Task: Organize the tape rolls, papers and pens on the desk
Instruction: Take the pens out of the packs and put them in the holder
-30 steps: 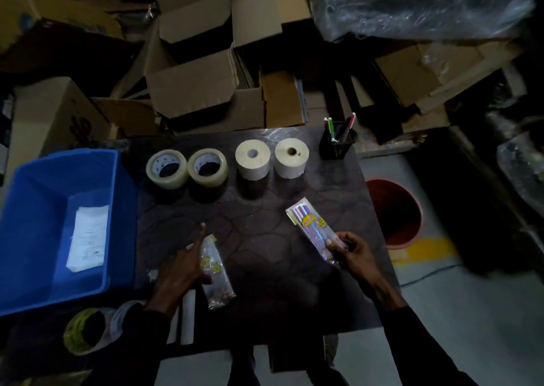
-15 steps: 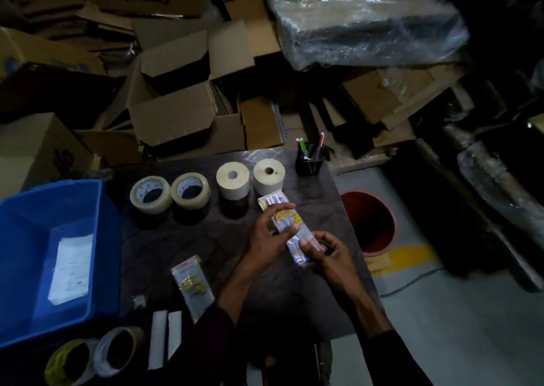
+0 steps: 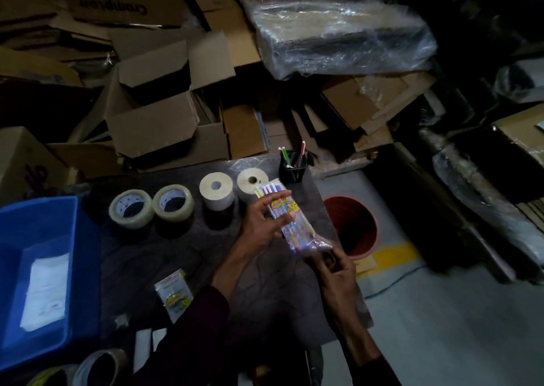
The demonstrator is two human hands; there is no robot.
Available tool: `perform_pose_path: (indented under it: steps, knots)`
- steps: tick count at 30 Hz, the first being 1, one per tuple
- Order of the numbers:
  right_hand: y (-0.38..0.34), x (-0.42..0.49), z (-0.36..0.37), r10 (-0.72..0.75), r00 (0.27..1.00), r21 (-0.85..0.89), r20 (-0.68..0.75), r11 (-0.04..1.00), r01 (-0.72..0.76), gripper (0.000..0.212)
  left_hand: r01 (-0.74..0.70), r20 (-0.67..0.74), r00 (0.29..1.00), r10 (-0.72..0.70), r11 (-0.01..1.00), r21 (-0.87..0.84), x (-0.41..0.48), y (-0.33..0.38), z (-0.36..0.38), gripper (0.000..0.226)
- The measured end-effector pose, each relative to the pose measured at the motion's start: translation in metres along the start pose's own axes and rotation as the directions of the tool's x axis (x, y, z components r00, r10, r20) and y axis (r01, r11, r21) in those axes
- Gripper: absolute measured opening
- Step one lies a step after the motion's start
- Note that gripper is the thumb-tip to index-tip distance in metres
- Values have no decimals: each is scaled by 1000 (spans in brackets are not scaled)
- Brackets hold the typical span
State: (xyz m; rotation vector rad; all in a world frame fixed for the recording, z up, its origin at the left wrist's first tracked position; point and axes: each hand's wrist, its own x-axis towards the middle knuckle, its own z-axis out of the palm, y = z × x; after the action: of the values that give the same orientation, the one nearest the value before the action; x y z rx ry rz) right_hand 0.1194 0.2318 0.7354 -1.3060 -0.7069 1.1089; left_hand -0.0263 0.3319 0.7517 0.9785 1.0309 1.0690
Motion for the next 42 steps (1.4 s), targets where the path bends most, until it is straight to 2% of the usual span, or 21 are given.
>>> perform_pose_path:
  steps: [4, 8, 11, 16, 18, 21, 26, 34, 39, 42]
  knots:
    - [-3, 4, 19, -26, 990, -32, -140, 999, 21, 30, -6, 15, 1000, 6, 1000, 0, 7, 3, 9, 39]
    - [-3, 8, 33, -56, 960, -53, -276, 998, 43, 27, -48, 54, 997, 46, 998, 36, 10, 4, 19, 43]
    - [-3, 11, 34, -68, 954, -81, -293, 996, 46, 37, -61, 73, 996, 58, 997, 40, 12, 6, 22, 44]
    - [-1, 9, 25, -91, 947, -108, -309, 992, 60, 15, -75, 69, 995, 70, 995, 70, 17, 9, 20, 43]
    - [-2, 6, 22, -70, 947, -61, -313, 997, 53, 17, -88, 73, 994, 82, 993, 82, 19, 11, 17, 43]
    - [1, 3, 17, -53, 954, -45, -296, 998, 41, 20, -83, 78, 994, 76, 992, 90, 22, 12, 14, 44]
    - [2, 3, 3, -41, 967, -122, -250, 992, 11, 17, -41, 81, 996, 36, 998, 55, 21, 12, 12, 45]
    - [-11, 10, -5, -99, 994, -267, -44, 960, 84, 20, 4, 99, 995, -7, 999, 33, 15, 17, 11, 45]
    - [-15, 8, -18, -38, 999, -246, 33, 968, 45, 20, 27, 113, 993, -31, 999, 36, 10, 27, 14, 46]
    - [-18, 11, -13, -22, 996, -322, 84, 945, 48, 23, 26, 103, 994, -31, 998, 52, 10, 25, 15, 47]
